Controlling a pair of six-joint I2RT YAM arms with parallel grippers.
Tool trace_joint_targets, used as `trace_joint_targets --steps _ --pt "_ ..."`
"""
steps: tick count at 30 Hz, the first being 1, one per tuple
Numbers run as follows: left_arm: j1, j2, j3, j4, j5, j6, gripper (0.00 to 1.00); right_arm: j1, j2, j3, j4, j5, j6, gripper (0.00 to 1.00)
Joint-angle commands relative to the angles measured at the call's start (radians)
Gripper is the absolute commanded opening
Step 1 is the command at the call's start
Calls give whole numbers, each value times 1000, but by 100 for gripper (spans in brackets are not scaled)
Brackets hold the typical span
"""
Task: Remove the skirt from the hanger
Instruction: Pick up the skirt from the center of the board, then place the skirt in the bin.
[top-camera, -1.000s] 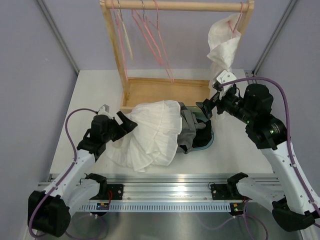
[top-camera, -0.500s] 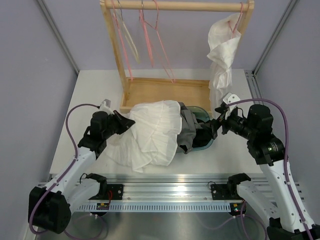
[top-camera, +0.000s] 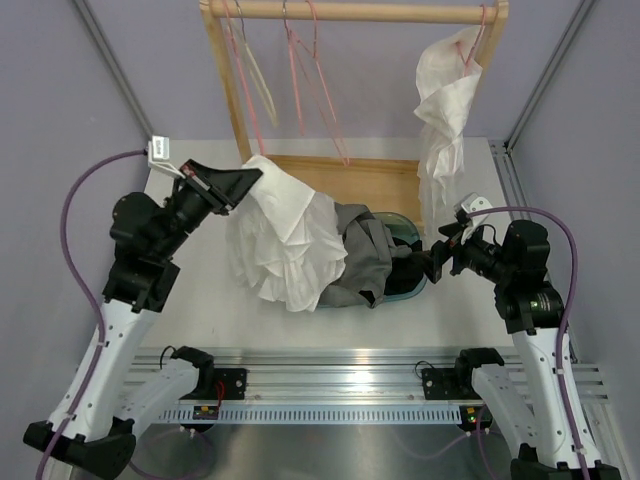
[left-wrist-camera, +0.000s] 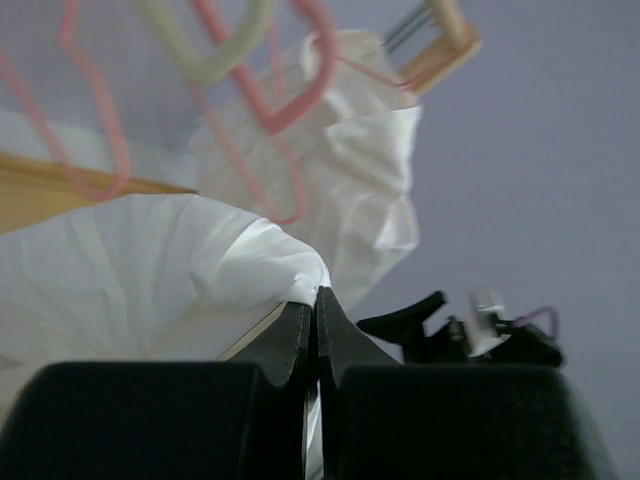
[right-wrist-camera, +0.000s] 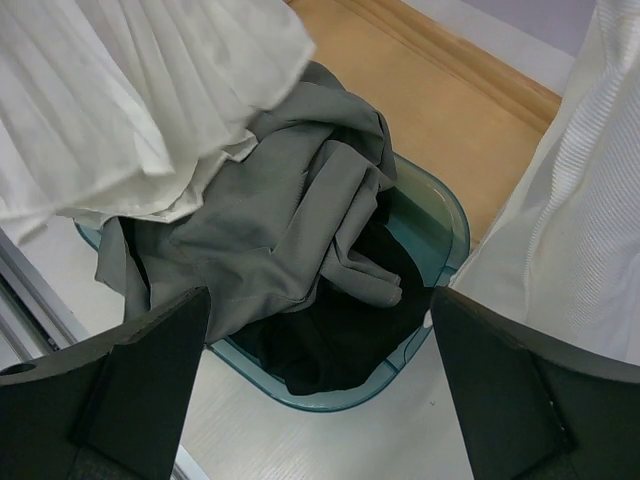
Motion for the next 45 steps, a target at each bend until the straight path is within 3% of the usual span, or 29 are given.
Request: trace_joint_targets --steps 1,7,15,21,32,34,37,42,45 --pt "-59 28 259 111 6 -59 0 -20 -4 2 48 -47 13 99" --pt "-98 198 560 124 -22 -125 0 -35 -18 -4 46 -36 7 99" --pt "-219 421 807 126 -60 -148 0 -45 -21 -9 48 -10 1 99" --pt "-308 518 837 98 -121 -99 0 -54 -33 -9 49 1 1 99" --pt "-363 656 843 181 -135 -81 0 -88 -53 -11 52 16 4 99" --pt "-369 656 828 186 -105 -70 0 -95 -61 -11 51 17 4 99" --pt "-377 584 685 219 -73 -52 0 -103 -66 -12 52 17 6 99" --pt "-383 367 264 268 -40 -39 0 -105 -64 -12 52 14 6 99" --pt "-385 266 103 244 -14 -30 0 -106 -58 -12 51 13 4 99"
